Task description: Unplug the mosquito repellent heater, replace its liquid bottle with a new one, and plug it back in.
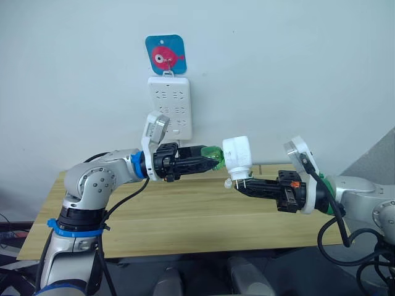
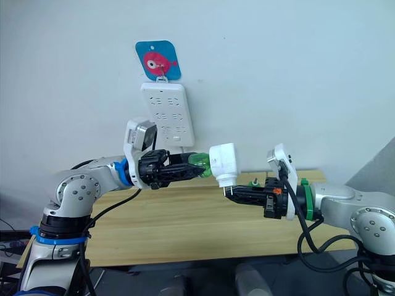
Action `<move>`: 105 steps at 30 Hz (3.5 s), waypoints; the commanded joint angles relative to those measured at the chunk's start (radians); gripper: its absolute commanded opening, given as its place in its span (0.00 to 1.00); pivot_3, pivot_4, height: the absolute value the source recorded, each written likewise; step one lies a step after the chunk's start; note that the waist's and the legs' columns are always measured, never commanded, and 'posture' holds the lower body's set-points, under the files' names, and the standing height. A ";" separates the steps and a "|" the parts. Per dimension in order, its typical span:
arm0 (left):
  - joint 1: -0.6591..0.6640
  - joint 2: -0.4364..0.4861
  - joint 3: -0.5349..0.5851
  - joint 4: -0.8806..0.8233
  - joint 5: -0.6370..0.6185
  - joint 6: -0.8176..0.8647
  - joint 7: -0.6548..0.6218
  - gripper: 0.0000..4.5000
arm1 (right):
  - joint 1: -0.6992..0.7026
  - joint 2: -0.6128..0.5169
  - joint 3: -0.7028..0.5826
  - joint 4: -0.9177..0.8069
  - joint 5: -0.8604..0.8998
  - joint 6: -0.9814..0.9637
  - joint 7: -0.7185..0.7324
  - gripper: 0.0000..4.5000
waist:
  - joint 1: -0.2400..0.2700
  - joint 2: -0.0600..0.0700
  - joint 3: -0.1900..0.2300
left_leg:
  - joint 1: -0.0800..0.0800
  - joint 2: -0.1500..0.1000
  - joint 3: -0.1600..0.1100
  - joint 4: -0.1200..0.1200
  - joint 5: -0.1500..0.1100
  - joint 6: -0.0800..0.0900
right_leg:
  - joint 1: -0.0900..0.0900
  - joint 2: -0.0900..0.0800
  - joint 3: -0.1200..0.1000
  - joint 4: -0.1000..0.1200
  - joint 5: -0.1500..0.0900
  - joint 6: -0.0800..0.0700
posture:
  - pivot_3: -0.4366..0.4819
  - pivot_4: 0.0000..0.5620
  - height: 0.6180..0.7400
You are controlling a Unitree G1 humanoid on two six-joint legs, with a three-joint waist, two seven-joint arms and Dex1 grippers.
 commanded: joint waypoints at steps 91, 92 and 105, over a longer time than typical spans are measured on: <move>0.202 -0.044 -0.174 -0.098 0.539 -0.935 -0.205 0.52 | -0.146 0.025 0.061 0.250 0.086 0.220 0.132 0.86 | -0.002 0.000 -0.001 | 0.000 0.000 0.003 0.000 0.000 0.000 | 0.000 0.000 0.003 -0.001 0.000 0.000 | 0.31 0.12 0.76; 0.201 -0.045 -0.175 -0.097 0.539 -0.937 -0.204 0.52 | -0.148 0.031 0.061 0.254 0.091 0.223 0.127 0.79 | -0.002 0.000 -0.001 | 0.000 0.000 0.003 0.000 0.000 0.000 | 0.000 0.000 0.003 -0.001 0.000 0.000 | 0.31 0.12 0.76; 0.196 -0.036 -0.157 -0.135 0.483 -0.792 -0.155 0.52 | -0.164 0.048 0.061 0.233 0.060 0.226 0.150 0.66 | -0.002 0.000 -0.001 | 0.000 0.000 0.002 0.000 0.000 0.000 | 0.000 0.000 0.002 -0.001 0.000 0.000 | 0.32 0.13 0.76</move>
